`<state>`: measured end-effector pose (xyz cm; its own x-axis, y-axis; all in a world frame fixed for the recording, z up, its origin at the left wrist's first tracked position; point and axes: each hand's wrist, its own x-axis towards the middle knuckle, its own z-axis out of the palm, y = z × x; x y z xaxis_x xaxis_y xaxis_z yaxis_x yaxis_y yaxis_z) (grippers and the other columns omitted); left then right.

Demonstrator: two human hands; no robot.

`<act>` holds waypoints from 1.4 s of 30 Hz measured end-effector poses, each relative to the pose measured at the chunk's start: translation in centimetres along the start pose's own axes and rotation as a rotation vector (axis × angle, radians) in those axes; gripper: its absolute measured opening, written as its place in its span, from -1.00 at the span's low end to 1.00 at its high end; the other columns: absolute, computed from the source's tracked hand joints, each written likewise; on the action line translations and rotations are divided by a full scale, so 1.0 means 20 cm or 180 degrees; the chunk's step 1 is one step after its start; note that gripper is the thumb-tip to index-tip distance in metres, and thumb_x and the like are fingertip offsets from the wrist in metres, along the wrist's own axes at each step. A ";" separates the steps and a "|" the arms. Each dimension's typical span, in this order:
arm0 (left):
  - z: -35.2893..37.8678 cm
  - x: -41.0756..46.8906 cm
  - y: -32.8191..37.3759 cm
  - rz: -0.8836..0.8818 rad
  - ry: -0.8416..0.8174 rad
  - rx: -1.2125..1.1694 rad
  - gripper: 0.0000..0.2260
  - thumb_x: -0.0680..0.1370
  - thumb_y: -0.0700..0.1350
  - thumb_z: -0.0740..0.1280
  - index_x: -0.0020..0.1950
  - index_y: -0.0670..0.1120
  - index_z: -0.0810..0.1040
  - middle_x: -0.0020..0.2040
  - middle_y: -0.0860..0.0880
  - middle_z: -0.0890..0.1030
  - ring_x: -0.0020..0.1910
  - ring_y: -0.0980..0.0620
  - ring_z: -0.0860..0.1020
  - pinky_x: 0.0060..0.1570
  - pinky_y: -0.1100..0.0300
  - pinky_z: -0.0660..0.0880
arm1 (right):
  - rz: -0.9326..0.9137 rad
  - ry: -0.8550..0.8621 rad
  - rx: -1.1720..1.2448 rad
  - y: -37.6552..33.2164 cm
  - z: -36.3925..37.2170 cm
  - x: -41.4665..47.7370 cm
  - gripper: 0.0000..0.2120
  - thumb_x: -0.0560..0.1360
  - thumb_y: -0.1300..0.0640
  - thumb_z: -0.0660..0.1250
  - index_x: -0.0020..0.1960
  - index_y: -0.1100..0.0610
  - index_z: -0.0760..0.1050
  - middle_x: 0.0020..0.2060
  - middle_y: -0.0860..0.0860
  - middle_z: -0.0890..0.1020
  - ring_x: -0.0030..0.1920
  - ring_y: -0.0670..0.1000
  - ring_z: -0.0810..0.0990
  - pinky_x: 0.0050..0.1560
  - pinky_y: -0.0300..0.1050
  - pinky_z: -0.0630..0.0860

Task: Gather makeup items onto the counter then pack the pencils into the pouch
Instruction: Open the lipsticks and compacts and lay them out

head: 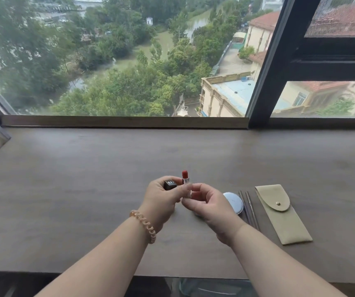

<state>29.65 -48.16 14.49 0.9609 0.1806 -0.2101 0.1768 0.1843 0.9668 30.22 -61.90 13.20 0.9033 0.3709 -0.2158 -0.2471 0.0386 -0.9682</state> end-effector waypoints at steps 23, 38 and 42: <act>-0.28 0.19 -0.60 -0.0053 0.0779 0.2071 -0.70 0.43 -0.19 0.45 0.14 -0.02 0.58 0.01 0.01 0.51 -0.07 0.11 0.53 -0.04 0.38 0.38 | -0.0236 0.0809 -0.3822 0.47 -0.04 0.44 -0.71 0.26 -0.14 0.51 -0.06 -0.11 0.60 0.26 -0.10 0.43 0.45 0.05 0.06 0.33 -0.01 -0.09; -0.24 0.23 -0.56 -0.0049 0.0867 0.2885 -0.45 0.31 0.10 0.46 0.29 0.13 0.44 0.15 0.08 0.49 0.22 0.06 0.41 0.27 0.05 0.29 | -0.0146 0.0673 -0.4196 0.51 -0.04 0.44 -0.43 0.20 -0.22 0.50 0.16 -0.15 0.49 0.34 -0.10 0.36 0.49 0.05 -0.06 0.39 0.03 -0.20; -0.21 0.26 -0.50 -0.0015 0.0777 0.3075 -0.61 0.36 0.05 0.43 0.17 0.15 0.51 0.12 0.11 0.46 0.23 0.07 0.38 0.16 0.17 0.19 | -0.0198 0.0634 -0.4083 0.48 -0.07 0.39 -0.24 0.12 -0.29 0.52 0.27 -0.19 0.41 0.36 -0.12 0.33 0.49 0.03 -0.07 0.41 0.04 -0.15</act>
<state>32.03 -45.08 3.03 0.9087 0.3955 -0.1335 0.3824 -0.6604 0.6462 35.41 -59.96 2.12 0.9646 0.2529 -0.0740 0.2067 -0.9003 -0.3832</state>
